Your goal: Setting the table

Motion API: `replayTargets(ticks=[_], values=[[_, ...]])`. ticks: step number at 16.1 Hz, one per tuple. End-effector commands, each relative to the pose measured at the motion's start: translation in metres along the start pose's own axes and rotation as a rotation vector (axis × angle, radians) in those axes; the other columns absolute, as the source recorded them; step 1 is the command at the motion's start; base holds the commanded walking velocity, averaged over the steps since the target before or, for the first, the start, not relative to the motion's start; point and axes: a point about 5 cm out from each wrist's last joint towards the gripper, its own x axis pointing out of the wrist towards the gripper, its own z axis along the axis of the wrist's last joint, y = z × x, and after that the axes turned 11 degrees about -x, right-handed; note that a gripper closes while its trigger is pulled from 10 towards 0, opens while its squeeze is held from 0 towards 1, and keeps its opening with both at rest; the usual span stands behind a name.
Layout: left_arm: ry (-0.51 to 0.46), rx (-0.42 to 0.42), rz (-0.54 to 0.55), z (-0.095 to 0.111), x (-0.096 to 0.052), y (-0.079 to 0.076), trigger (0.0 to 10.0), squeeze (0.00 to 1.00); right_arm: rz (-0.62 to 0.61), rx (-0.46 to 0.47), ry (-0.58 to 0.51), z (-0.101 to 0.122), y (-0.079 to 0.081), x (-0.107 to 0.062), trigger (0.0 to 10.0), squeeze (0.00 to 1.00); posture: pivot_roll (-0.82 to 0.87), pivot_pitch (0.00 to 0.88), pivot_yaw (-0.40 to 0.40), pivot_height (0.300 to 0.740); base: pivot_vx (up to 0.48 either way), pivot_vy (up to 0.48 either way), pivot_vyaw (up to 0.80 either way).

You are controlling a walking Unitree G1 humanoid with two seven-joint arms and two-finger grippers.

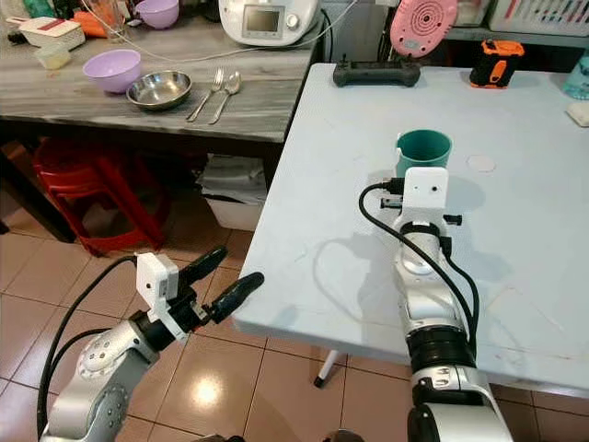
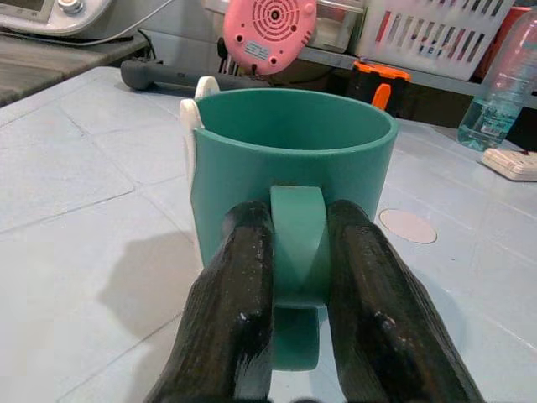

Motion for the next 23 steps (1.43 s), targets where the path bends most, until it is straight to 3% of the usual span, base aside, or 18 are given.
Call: replayTargets(ticks=[1, 5, 6, 7, 9, 11, 12, 13, 17, 23], values=[[0.002, 0.008, 0.023, -0.001, -0.002, 0.003, 10.0, 0.00, -0.016, 0.005, -0.001, 0.001, -0.002, 0.002, 0.0, 0.00, -0.09, 0.104, 0.063, 0.740, 0.000, 0.000, 0.00], [-0.028, 0.019, 0.086, 0.002, -0.002, 0.009, 10.0, 0.00, -0.012, 0.059, -0.034, 0.010, -0.003, 0.001, 0.0, 0.00, -0.09, 0.099, 0.064, 0.740, 0.000, 0.000, 0.00], [-0.045, 0.041, 0.140, 0.004, -0.002, 0.015, 10.0, 0.00, -0.001, 0.081, -0.061, 0.016, -0.003, -0.002, 0.0, 0.00, -0.09, 0.099, 0.064, 0.740, 0.000, 0.000, 0.00], [-0.078, 0.060, 0.270, 0.009, -0.003, 0.028, 10.0, 0.00, 0.005, 0.099, -0.107, 0.023, -0.006, -0.012, 0.0, 0.00, -0.10, 0.097, 0.066, 0.740, 0.000, 0.000, 0.00], [-0.085, 0.071, 0.390, 0.011, -0.005, 0.040, 10.0, 0.00, 0.016, 0.071, -0.149, 0.026, -0.010, -0.022, 0.0, 0.00, -0.10, 0.097, 0.066, 0.740, 0.000, 0.000, 0.00], [-0.074, 0.065, 0.506, 0.010, -0.009, 0.053, 10.0, 0.00, 0.019, 0.052, -0.197, 0.028, -0.025, -0.039, 0.0, 0.00, -0.11, 0.097, 0.073, 0.740, 0.000, 0.000, 0.00], [-0.078, 0.060, 0.515, 0.010, -0.009, 0.055, 10.0, 0.00, 0.022, 0.053, -0.200, 0.028, -0.028, -0.044, 0.9, 0.00, -0.12, 0.098, 0.074, 0.740, 0.000, 0.000, 0.00], [-0.078, 0.063, 0.516, 0.010, -0.008, 0.057, 10.0, 0.00, 0.027, 0.046, -0.206, 0.029, -0.031, -0.049, 9.7, 0.00, -0.12, 0.097, 0.076, 0.740, 0.000, 0.000, 0.00], [-0.110, 0.050, 0.524, 0.016, 0.002, 0.061, 10.0, 0.00, 0.033, 0.040, -0.166, 0.024, -0.031, -0.060, 10.0, 0.00, -0.13, 0.094, 0.086, 0.740, 0.000, 0.000, -0.35], [-0.123, 0.037, 0.507, 0.013, 0.007, 0.058, 10.0, 0.00, 0.074, 0.060, -0.160, 0.028, -0.018, -0.065, 10.0, 0.00, -0.12, 0.086, 0.087, 0.740, 0.000, 0.461, -0.80]])
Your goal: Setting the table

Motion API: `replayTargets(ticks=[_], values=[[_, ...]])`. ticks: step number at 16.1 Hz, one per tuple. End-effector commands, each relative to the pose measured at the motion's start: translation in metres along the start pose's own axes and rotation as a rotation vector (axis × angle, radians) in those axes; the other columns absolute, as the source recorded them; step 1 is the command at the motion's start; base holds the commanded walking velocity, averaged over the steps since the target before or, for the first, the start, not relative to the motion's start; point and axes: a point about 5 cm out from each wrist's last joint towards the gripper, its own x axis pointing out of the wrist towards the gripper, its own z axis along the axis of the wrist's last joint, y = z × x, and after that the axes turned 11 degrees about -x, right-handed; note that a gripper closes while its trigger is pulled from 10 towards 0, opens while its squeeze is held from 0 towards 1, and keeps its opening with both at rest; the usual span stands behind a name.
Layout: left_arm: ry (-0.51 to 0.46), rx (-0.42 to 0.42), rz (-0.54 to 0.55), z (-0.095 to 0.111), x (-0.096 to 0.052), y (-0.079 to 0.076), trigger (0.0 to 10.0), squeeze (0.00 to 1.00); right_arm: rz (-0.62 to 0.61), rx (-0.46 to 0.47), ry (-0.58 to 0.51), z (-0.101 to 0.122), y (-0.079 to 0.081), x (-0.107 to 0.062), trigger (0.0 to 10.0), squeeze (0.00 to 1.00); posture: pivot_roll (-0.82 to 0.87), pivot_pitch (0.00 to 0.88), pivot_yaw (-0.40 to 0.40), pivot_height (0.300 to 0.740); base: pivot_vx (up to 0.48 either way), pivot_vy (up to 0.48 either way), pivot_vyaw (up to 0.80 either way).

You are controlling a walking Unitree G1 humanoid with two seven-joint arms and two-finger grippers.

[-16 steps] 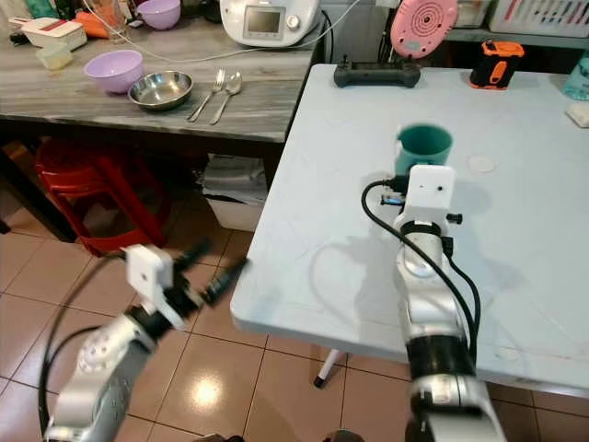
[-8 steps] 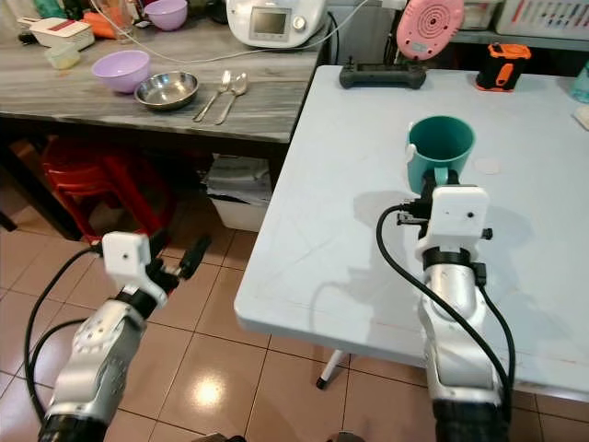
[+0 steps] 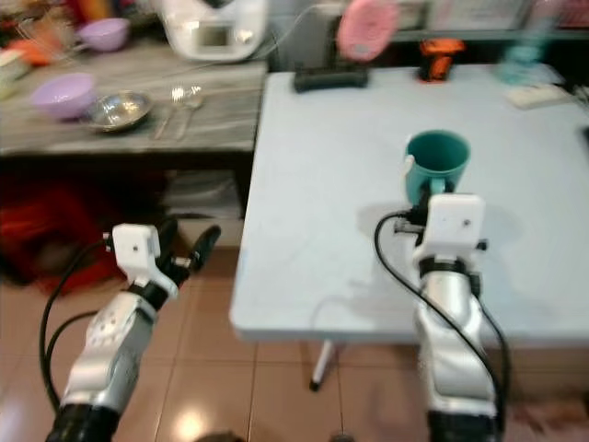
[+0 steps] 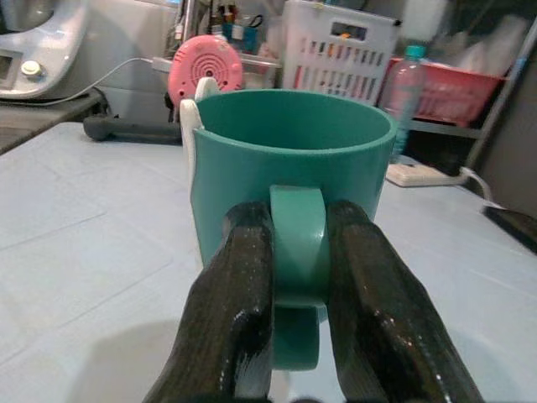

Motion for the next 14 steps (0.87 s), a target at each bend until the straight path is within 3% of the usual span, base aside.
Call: replayTargets(ticks=[1, 10, 14], values=[[-0.010, 0.007, 0.016, 0.0016, -0.0011, 0.0034, 10.0, 0.00, 0.011, 0.003, -0.043, 0.0102, 0.0009, -0.0003, 10.0, 0.00, -0.12, 0.086, 0.087, 0.740, 0.000, 0.480, -0.51], [-0.043, 0.011, 0.060, 0.0062, 0.0041, 0.0076, 10.0, 0.00, 0.027, -0.004, -0.069, 0.0137, 0.0021, -0.0020, 10.0, 0.00, -0.12, 0.069, 0.087, 0.740, 0.000, 0.480, 0.00], [-0.048, 0.012, 0.069, 0.0060, 0.0051, 0.0081, 10.0, 0.00, 0.030, -0.002, -0.071, 0.0138, 0.0024, -0.0012, 10.0, 0.00, -0.12, 0.064, 0.085, 0.740, 0.000, 0.480, 0.75]])
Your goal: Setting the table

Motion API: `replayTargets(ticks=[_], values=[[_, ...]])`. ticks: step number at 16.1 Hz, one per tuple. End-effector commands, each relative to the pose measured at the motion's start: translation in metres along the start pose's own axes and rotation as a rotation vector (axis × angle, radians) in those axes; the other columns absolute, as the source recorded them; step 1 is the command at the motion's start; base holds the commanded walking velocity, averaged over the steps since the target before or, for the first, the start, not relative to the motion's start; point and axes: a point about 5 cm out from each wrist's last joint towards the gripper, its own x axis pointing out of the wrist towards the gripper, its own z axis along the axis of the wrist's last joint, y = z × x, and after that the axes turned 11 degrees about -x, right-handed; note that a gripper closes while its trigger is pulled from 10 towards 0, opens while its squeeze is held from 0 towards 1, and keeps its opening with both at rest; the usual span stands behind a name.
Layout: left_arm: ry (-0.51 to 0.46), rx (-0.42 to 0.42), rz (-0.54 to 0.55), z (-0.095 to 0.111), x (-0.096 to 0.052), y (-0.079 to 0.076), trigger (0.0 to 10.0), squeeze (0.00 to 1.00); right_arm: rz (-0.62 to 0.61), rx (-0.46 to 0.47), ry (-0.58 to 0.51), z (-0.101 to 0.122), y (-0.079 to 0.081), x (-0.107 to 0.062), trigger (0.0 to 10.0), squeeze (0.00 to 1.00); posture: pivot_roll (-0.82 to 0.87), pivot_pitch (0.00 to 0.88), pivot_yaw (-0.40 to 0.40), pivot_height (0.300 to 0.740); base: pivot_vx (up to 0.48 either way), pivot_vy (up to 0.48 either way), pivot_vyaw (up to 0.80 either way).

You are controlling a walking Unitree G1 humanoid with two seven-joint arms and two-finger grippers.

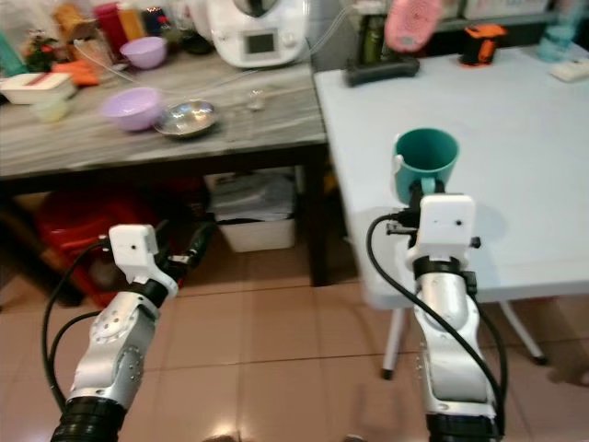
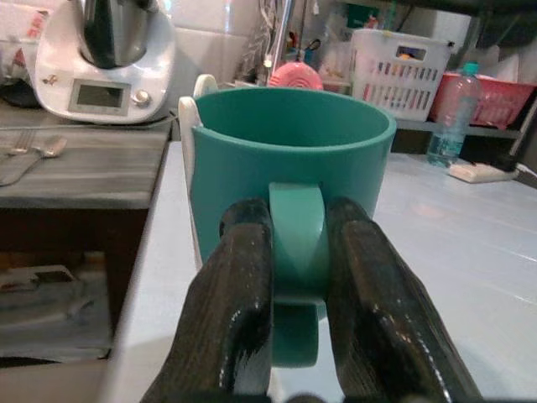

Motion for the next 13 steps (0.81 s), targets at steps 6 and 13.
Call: replayTargets(ticks=[6, 13], values=[[-0.010, 0.025, 0.045, 0.0025, -0.0039, 0.0106, 10.0, 0.00, 0.023, 0.020, -0.042, 0.0095, 0.0062, 0.0006, 10.0, 0.00, -0.12, 0.070, 0.080, 0.740, 0.000, 0.479, 0.00], [-0.020, 0.025, 0.005, 0.0056, -0.0077, 0.0120, 10.0, 0.00, 0.032, 0.016, -0.041, 0.0092, 0.0058, -0.0015, 10.0, 0.00, -0.13, 0.075, 0.079, 0.740, 0.035, 0.000, 0.00]])
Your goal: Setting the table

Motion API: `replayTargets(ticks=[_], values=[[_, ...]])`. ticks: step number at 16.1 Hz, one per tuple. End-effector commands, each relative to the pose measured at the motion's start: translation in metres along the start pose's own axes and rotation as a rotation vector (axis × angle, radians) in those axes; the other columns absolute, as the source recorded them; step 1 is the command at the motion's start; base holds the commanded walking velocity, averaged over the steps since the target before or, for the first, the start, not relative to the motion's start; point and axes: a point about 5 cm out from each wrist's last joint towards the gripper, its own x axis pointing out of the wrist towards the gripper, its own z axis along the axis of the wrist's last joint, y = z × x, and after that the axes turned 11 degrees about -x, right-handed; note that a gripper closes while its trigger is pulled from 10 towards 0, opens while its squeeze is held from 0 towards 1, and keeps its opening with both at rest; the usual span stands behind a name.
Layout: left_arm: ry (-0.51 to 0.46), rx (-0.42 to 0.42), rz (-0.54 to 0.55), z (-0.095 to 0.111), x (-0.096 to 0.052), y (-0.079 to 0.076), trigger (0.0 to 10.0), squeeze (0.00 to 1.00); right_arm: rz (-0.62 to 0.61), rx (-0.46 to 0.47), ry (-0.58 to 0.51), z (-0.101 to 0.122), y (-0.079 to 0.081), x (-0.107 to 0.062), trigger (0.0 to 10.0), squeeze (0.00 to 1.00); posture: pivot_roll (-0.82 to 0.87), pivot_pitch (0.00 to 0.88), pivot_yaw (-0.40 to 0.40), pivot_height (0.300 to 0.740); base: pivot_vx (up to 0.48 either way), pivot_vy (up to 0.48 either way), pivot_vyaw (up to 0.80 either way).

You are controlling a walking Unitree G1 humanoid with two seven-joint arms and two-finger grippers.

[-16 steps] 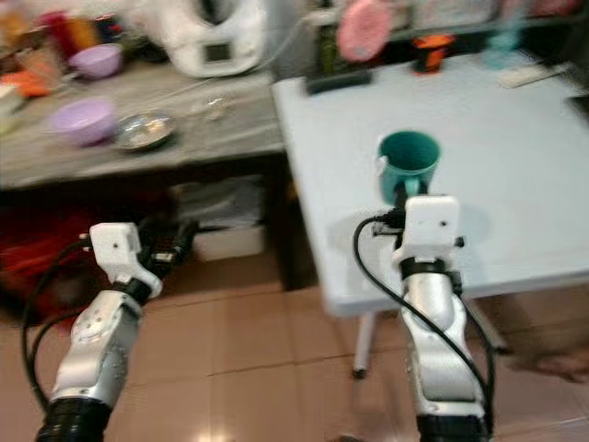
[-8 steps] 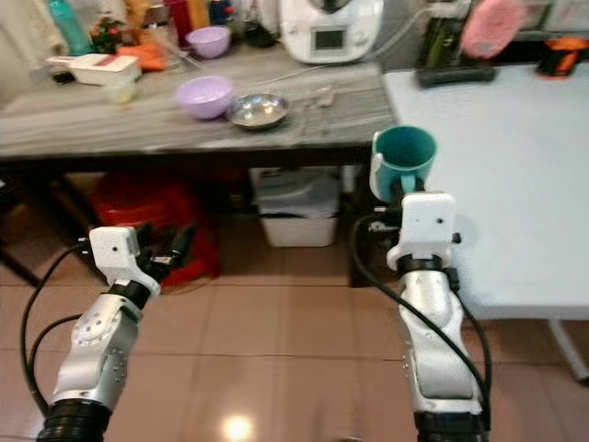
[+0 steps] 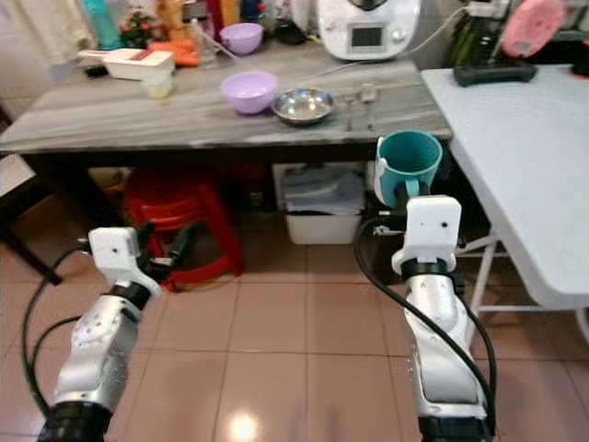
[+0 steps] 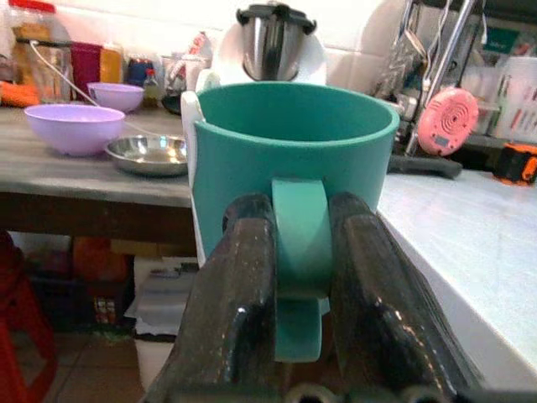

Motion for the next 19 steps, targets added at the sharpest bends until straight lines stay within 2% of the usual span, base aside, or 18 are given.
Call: replayTargets(ticks=[1, 6, 16, 19], values=[[-0.008, 0.005, -0.013, 0.0030, 0.0003, -0.0011, 10.0, 0.00, -0.017, -0.002, -0.039, 0.0078, -0.0051, -0.0002, 10.0, 0.00, -0.13, 0.075, 0.079, 0.740, 0.266, 0.000, 0.00], [-0.005, -0.001, -0.027, 0.0026, 0.0003, -0.0022, 10.0, 0.00, -0.016, -0.002, -0.042, 0.0080, -0.0047, -0.0005, 10.0, 0.00, -0.13, 0.076, 0.082, 0.740, 0.319, 0.000, 0.65], [0.000, -0.013, -0.055, 0.0007, -0.0001, -0.0088, 10.0, 0.00, -0.016, 0.013, -0.019, 0.0038, -0.0046, -0.0029, 10.0, 0.00, -0.13, 0.076, 0.086, 0.740, 0.359, 0.000, 0.00], [0.002, -0.015, -0.058, 0.0006, -0.0002, -0.0095, 10.0, 0.00, -0.017, 0.014, -0.017, 0.0030, -0.0048, -0.0025, 10.0, 0.00, -0.13, 0.076, 0.086, 0.740, 0.359, 0.000, -0.69]])
